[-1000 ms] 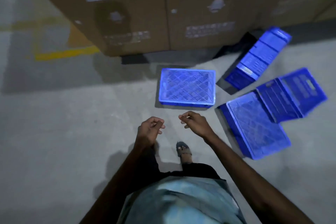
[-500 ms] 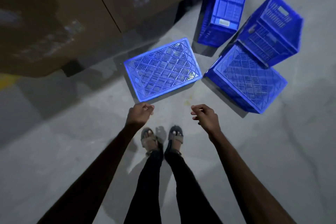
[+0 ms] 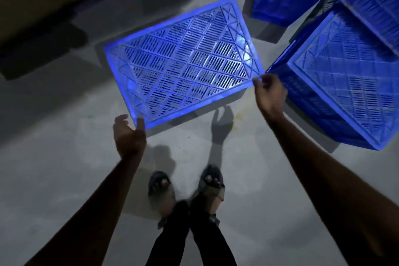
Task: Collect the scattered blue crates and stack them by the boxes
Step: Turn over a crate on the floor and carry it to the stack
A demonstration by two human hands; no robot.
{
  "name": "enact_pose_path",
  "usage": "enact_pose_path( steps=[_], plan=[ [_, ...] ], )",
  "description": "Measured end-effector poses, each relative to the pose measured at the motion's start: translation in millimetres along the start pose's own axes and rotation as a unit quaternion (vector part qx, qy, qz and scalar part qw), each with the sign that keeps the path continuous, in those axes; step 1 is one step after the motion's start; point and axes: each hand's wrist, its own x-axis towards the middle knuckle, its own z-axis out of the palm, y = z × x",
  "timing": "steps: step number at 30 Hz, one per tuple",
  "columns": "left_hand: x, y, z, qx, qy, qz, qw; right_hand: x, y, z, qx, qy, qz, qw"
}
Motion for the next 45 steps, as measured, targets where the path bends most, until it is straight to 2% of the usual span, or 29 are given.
enact_pose_path(
  steps=[4,6,7,10,12,16,19,23,27,31,34,38,42,45],
  plan=[
    [39,-19,36,-0.060,0.081,-0.014,0.995,69,9,25,0.001,0.058,-0.049,0.997],
    [59,-24,47,-0.109,0.071,-0.069,0.989,95,13,37,0.029,0.066,-0.028,0.997],
    [67,-24,51,-0.137,0.043,-0.093,0.985,107,15,43,0.050,0.062,-0.008,0.997],
    [79,-31,60,-0.210,-0.026,-0.014,0.977,128,22,54,0.102,-0.007,0.051,0.993],
    [80,-38,65,-0.235,-0.035,0.019,0.971,135,31,60,0.069,-0.057,0.052,0.995],
    [83,-43,76,-0.256,-0.035,-0.004,0.966,139,37,60,0.029,-0.077,0.023,0.996],
    [87,-42,75,-0.275,-0.046,-0.040,0.959,138,29,48,0.035,-0.111,0.051,0.992],
    [91,-43,41,-0.301,-0.082,-0.021,0.950,123,27,27,0.066,-0.136,0.043,0.988],
    [76,-17,-18,-0.338,-0.184,-0.028,0.923,77,28,-15,0.210,-0.138,0.075,0.965],
    [51,26,-80,-0.358,-0.260,0.019,0.897,37,28,-56,0.292,-0.147,0.078,0.942],
    [46,53,-121,-0.350,-0.240,0.006,0.905,10,12,-88,0.293,-0.150,0.066,0.942],
    [55,60,-158,-0.266,-0.252,0.029,0.930,-13,9,-115,0.302,-0.186,0.024,0.935],
    [58,57,-154,-0.230,-0.211,0.018,0.950,-29,8,-103,0.320,-0.149,0.021,0.935],
    [59,57,-132,-0.221,-0.183,-0.007,0.958,-36,16,-81,0.323,-0.130,0.066,0.935]
  ],
)
